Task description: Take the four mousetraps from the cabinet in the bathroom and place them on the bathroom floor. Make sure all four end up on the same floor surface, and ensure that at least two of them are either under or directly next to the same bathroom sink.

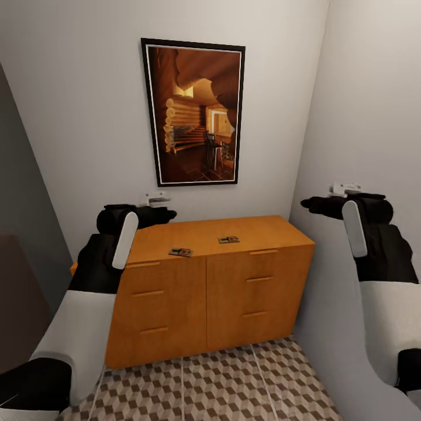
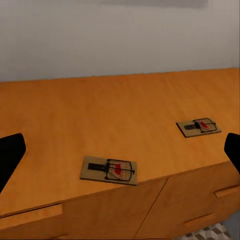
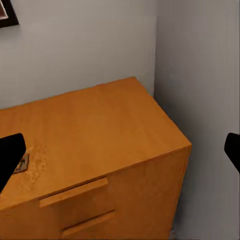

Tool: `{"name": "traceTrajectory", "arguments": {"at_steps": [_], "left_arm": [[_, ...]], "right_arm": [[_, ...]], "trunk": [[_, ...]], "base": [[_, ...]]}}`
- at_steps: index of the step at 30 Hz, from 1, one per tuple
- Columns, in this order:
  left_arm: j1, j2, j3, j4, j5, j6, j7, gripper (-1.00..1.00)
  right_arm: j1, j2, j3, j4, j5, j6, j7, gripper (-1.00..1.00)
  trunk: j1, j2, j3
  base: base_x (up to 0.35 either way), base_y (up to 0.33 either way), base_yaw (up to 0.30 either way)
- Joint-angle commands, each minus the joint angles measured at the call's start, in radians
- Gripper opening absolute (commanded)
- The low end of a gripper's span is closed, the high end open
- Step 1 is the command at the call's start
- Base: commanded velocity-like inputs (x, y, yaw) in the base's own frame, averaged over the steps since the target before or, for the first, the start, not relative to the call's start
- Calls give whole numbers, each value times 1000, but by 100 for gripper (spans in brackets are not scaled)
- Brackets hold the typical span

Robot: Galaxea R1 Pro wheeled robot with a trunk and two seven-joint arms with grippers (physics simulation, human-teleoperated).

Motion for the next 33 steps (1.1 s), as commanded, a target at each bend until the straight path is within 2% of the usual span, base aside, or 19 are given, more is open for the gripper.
{"name": "traceTrajectory", "arguments": {"at_steps": [1,3,4,12,19,33], "left_arm": [[-1,2,6,1,14,5,11,100],[-1,4,13,3,13,6,11,100],[-1,5,19,3,12,6,11,100],[-1,4,16,-2,7,6,11,100],[-1,5,13,-8,3,6,12,100],[-1,5,12,-7,3,6,12,100]], "right_arm": [[-28,11,19,8,2,5,-11,100],[-64,33,49,32,7,5,-15,100],[-110,64,80,85,13,5,-21,100],[-165,122,114,248,24,5,-25,100],[-172,135,129,279,21,5,-24,100],[-173,137,136,286,17,5,-23,100]], "trunk": [[0,-1,-1],[0,-1,-1],[0,-1,-1],[0,-1,-1],[0,-1,-1],[0,-1,-1]], "base": [[0,0,0],[0,0,0],[0,0,0],[0,0,0],[0,0,0],[0,0,0]]}}
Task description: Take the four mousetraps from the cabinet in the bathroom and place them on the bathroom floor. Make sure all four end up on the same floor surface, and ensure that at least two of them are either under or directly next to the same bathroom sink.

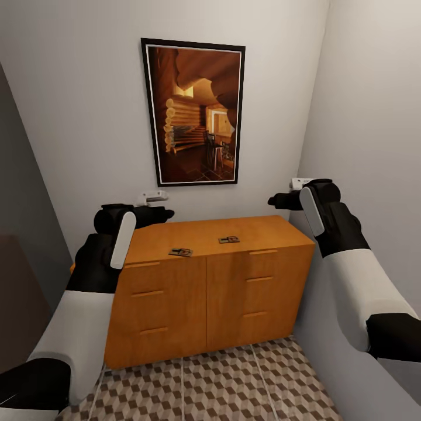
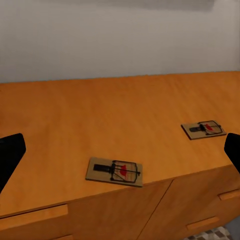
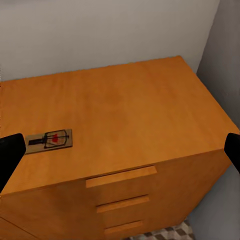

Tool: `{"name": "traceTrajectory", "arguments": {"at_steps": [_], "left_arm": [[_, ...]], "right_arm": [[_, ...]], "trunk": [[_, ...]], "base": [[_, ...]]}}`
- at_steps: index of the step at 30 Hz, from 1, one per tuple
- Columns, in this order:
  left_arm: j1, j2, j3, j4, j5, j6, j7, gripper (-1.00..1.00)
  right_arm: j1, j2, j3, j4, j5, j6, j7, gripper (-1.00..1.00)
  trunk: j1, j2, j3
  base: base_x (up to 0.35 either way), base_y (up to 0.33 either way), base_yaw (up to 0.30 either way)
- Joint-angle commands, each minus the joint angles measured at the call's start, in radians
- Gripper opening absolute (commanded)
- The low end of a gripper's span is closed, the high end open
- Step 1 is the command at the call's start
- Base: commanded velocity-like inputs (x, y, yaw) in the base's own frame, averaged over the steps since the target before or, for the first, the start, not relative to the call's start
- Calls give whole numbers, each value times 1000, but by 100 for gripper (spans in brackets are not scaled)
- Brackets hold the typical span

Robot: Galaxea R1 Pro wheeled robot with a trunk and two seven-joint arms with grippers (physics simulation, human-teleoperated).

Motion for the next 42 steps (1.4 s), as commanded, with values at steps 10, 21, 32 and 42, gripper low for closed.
{"name": "traceTrajectory", "arguments": {"at_steps": [10,21,32,42], "left_arm": [[-1,1,-1,13,11,3,11,100],[-1,3,-2,25,10,3,12,100],[-1,4,-2,26,12,3,11,100],[-1,4,-4,52,22,3,6,100]], "right_arm": [[-1,-1,4,-1,-11,3,-9,100],[-1,1,4,0,0,3,-17,100],[-1,0,4,0,2,3,-18,100],[-1,1,3,0,5,3,-20,100]], "trunk": [[0,-1,-1],[0,-1,-1],[0,-1,-1],[0,-1,3]], "base": [[60,0,0],[287,0,0],[107,0,-1],[9,0,-164]]}}
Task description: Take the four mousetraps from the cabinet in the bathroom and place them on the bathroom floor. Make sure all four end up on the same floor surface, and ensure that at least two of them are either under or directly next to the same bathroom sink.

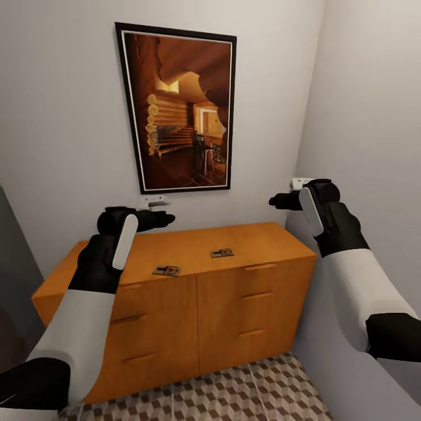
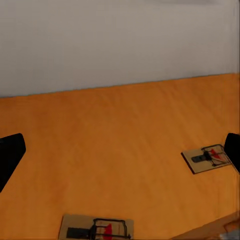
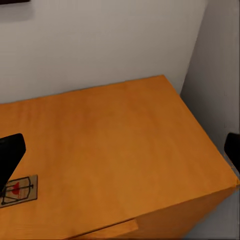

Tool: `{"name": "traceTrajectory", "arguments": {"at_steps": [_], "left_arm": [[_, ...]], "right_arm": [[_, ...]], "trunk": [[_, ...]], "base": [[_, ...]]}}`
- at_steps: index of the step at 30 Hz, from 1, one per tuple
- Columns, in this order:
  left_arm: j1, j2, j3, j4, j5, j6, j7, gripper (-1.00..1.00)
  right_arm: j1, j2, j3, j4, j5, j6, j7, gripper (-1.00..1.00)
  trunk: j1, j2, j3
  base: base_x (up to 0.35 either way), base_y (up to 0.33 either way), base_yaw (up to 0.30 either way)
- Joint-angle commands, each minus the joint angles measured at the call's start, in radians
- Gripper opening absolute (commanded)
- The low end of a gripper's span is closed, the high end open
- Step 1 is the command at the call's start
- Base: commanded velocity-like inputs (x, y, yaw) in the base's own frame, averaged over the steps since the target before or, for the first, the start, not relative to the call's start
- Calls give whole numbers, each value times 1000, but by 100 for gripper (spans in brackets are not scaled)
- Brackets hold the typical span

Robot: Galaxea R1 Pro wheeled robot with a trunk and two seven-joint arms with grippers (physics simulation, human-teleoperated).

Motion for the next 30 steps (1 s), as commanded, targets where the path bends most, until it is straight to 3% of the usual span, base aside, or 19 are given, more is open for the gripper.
{"name": "traceTrajectory", "arguments": {"at_steps": [1,6,10,13,20,30], "left_arm": [[-1,0,-3,2,11,3,10,100],[-1,2,-44,10,20,3,7,100],[-1,16,-123,19,60,3,6,100],[-1,26,-154,20,84,3,5,100],[-1,46,-184,21,110,3,4,100],[-1,78,-192,12,116,3,3,100]], "right_arm": [[-1,-1,3,-1,-10,3,-10,100],[-1,-1,3,-1,-10,3,-10,100],[-1,-1,2,-1,-11,3,-10,100],[-1,-1,2,2,-12,3,-10,100],[-1,-1,2,8,-14,3,-10,100],[-1,0,2,10,-16,3,-10,100]], "trunk": [[0,-1,-1],[0,-1,3],[0,-1,4],[0,-1,5],[0,-1,6],[0,-1,6]], "base": [[2,0,-246],[1,0,-252],[0,0,-159],[0,0,-67],[0,0,-27],[0,0,-5]]}}
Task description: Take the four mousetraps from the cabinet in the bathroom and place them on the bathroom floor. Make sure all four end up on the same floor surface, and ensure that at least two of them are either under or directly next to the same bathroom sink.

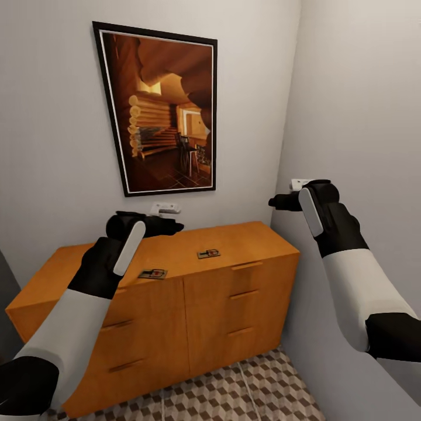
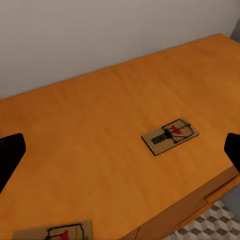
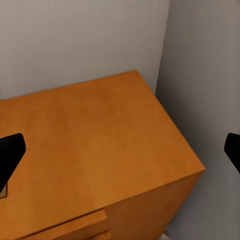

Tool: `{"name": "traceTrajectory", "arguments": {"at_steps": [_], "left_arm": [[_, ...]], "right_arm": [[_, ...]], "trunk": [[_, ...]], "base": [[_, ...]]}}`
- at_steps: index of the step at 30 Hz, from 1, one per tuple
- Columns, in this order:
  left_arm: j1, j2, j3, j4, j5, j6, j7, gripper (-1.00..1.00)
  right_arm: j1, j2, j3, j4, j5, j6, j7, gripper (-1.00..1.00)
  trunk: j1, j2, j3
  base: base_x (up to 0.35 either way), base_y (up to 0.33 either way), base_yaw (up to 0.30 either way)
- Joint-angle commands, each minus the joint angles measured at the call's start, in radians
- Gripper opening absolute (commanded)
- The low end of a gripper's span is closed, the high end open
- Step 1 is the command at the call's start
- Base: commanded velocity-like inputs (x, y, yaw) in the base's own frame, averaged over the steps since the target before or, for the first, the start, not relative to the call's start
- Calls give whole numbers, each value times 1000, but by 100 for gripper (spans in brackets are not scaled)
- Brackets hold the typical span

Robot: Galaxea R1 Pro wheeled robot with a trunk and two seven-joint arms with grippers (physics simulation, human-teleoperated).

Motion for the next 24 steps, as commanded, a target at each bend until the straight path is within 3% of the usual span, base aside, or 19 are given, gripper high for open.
{"name": "traceTrajectory", "arguments": {"at_steps": [1,9,24], "left_arm": [[-1,3,-3,-2,11,3,10,100],[-1,11,-3,-4,12,3,10,100],[-1,28,-2,22,13,3,10,100]], "right_arm": [[-1,0,3,-1,-10,3,-10,100],[-1,11,5,0,-10,3,-13,100],[-1,17,42,-4,-9,3,-14,100]], "trunk": [[0,-1,-1],[0,-1,-1],[0,-1,-1]], "base": [[0,0,-1],[0,0,0],[0,0,0]]}}
